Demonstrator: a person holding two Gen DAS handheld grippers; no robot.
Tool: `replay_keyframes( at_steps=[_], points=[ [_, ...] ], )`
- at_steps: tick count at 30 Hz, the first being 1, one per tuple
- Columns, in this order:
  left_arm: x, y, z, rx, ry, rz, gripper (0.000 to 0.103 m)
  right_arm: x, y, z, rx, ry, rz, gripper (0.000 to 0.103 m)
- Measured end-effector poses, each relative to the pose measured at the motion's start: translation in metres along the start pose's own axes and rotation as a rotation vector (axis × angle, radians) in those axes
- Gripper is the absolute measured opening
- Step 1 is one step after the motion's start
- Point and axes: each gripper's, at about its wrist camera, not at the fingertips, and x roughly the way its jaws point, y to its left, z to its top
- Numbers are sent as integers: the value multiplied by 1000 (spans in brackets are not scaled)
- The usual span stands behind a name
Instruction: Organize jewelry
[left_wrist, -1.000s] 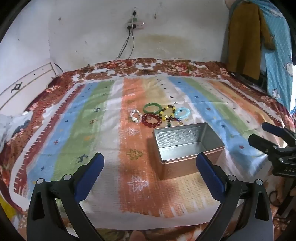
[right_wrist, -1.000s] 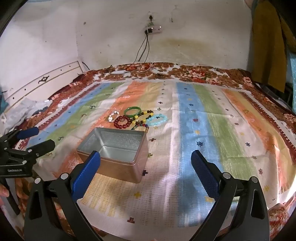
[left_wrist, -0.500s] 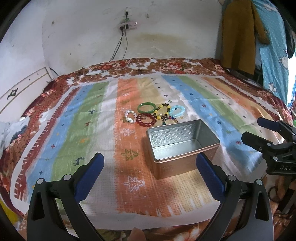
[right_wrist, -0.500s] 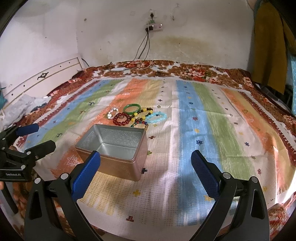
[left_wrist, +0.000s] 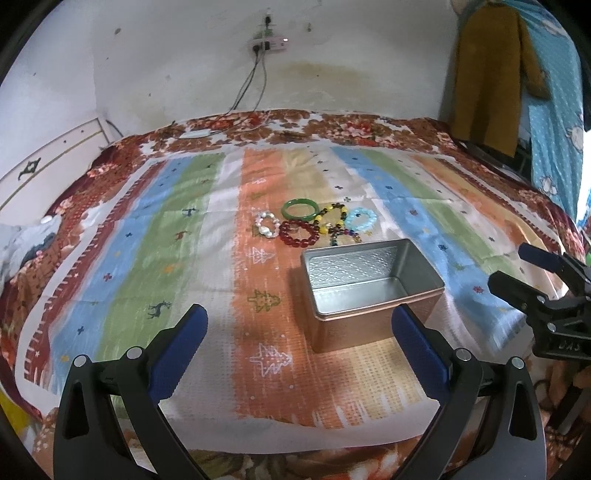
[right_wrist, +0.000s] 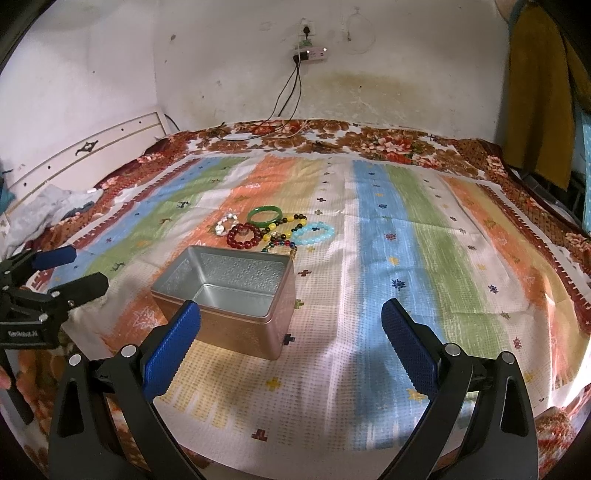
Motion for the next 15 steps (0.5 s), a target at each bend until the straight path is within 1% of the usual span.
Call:
replay_keyframes(
  at_steps=[3, 15],
  points=[
    [0, 2, 0, -14, 3, 11, 98, 0, 0, -1, 0, 2, -1, 99],
    [0, 4, 0, -14, 6, 16, 98, 2, 0, 0, -1, 10, -3, 99]
  ],
)
